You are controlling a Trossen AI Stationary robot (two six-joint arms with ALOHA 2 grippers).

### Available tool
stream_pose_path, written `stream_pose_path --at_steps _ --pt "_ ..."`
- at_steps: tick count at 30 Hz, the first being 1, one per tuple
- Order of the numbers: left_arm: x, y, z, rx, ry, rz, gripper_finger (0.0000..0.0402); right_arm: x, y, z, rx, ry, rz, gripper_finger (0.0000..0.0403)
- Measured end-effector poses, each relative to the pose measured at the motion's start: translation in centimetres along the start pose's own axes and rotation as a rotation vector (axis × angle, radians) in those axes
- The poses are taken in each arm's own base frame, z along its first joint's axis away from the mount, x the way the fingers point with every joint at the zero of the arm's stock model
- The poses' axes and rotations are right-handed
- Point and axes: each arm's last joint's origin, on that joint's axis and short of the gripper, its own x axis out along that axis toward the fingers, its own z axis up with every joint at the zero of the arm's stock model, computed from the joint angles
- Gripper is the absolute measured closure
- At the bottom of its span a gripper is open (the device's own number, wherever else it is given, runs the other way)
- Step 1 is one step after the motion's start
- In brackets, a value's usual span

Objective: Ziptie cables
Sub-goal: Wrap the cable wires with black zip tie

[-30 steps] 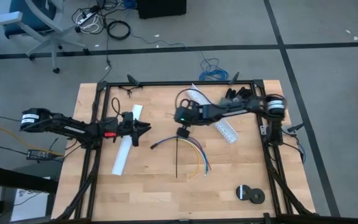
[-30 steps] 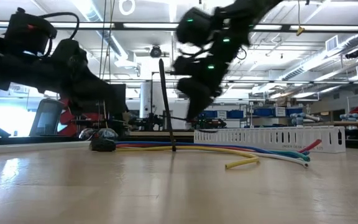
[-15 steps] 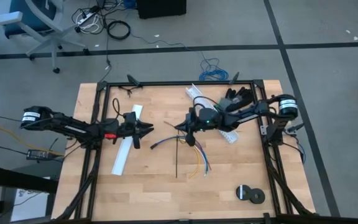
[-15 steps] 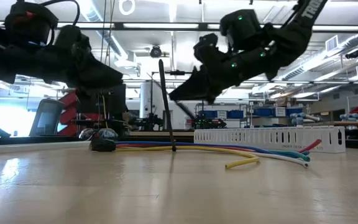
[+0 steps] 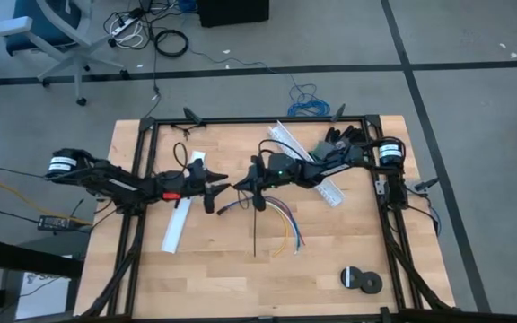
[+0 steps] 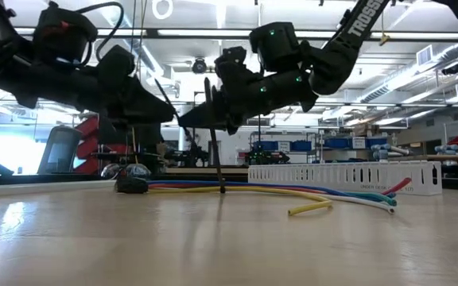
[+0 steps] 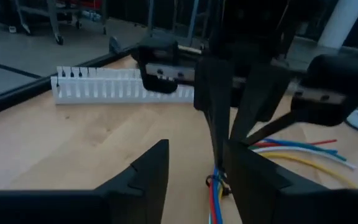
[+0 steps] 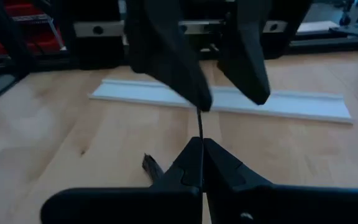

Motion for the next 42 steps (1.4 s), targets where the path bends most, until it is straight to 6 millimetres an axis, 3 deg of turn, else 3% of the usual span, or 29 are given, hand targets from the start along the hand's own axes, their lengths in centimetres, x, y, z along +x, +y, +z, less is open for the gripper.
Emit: stream_pose_path --at_steps 11,18,32,37,42 --pt "0.0 -0.2 1.1 0.042 -0.137 -0.029 0.0233 -0.1 -0.4 0.5 -0.017 -0.05 -0.008 0.0403" --pt "0.3 -0.1 0.0 0.019 -0.093 -0.046 0.0235 -0.3 -1.1 0.9 -0.01 -0.08 -0.015 0.0403" --pt "1.4 -0.1 -1.3 0.013 -0.188 -0.064 0.0238 -0.4 -1.3 0.8 0.021 -0.066 0.039 0.0403" --pt "1.8 0.3 -1.2 0.004 -0.197 -0.048 0.0265 -0.4 -1.3 0.7 0.024 -0.058 0.037 0.0403" --pt "2.2 0.7 -0.9 0.01 -0.21 -0.047 0.0325 -0.4 -1.3 0.4 0.032 -0.03 0.036 0.0403"
